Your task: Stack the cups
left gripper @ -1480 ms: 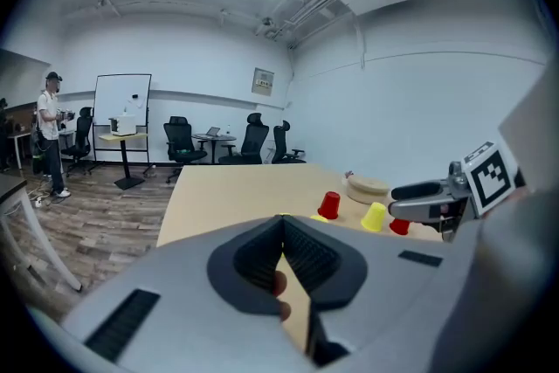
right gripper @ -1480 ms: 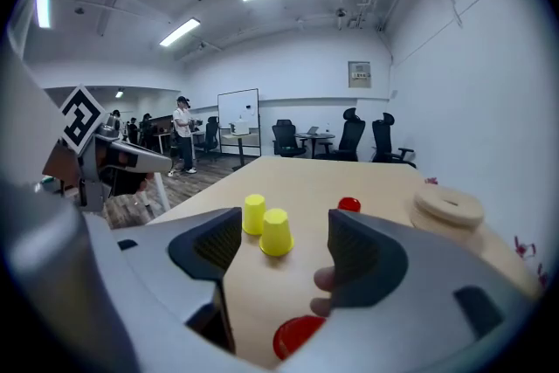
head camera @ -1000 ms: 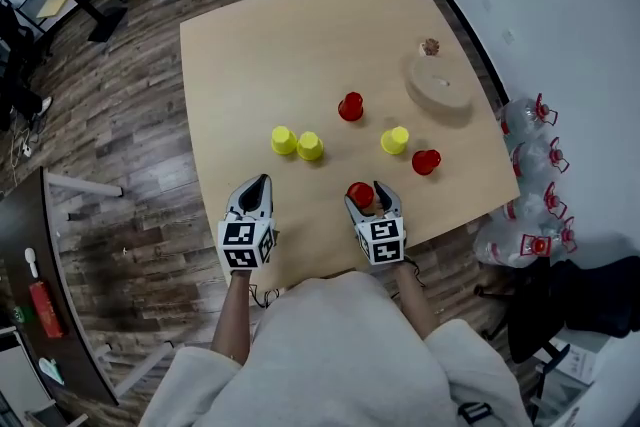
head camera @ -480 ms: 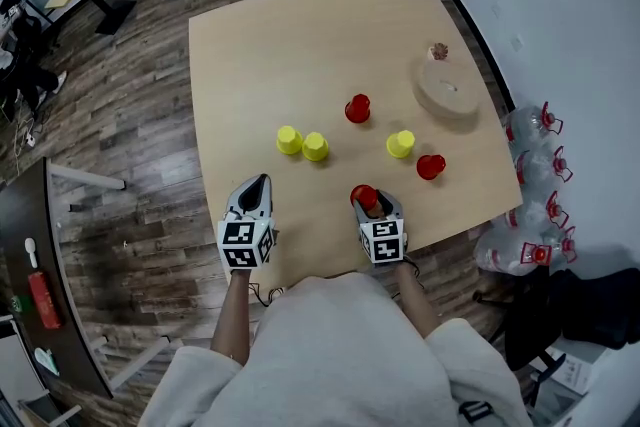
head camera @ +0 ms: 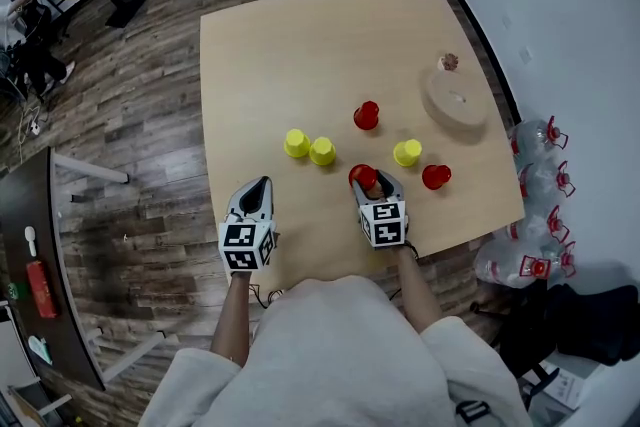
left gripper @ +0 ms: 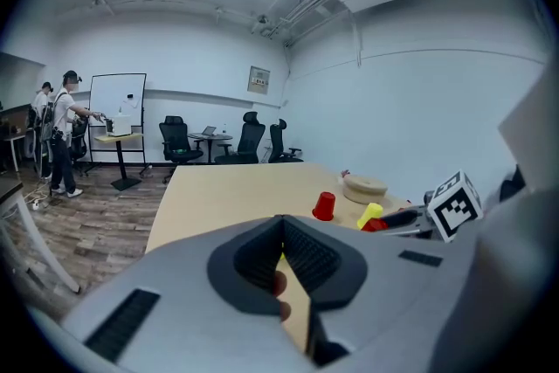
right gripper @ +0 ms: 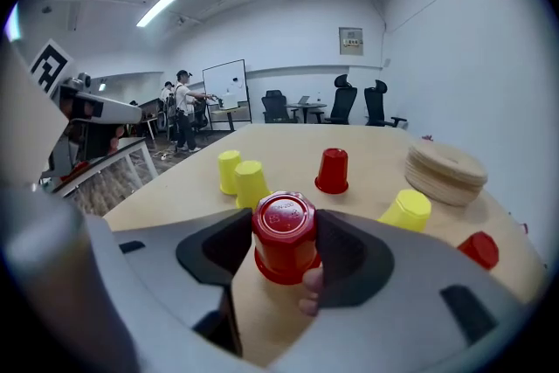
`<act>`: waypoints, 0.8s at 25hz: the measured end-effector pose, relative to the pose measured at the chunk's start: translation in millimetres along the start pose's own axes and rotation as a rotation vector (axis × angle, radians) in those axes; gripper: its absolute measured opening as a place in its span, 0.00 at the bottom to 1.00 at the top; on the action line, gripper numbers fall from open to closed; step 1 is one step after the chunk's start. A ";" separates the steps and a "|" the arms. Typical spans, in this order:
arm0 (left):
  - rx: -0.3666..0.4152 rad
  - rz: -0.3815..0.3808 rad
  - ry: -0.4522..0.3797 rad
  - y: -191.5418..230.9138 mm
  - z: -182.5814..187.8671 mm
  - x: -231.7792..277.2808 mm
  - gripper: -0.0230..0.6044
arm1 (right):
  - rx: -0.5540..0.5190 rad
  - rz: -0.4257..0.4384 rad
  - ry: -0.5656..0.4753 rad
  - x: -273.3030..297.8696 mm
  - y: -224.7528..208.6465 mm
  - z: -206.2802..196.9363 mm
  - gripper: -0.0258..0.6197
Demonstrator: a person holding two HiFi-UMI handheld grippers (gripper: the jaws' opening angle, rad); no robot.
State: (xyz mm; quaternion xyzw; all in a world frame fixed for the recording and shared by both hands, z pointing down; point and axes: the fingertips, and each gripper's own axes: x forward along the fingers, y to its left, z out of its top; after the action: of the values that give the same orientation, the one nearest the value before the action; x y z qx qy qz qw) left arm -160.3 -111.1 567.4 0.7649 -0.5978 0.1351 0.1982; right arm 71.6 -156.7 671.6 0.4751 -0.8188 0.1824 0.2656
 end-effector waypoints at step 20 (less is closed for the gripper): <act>-0.037 0.096 0.012 36.0 -8.9 -16.2 0.05 | -0.054 0.069 0.093 70.2 12.3 13.1 0.40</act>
State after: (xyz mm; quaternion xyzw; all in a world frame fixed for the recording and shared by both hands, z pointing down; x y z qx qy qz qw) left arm -199.0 -100.5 573.2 0.7308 -0.6349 0.1381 0.2093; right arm 28.8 -205.8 703.3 0.4303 -0.8260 0.1914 0.3096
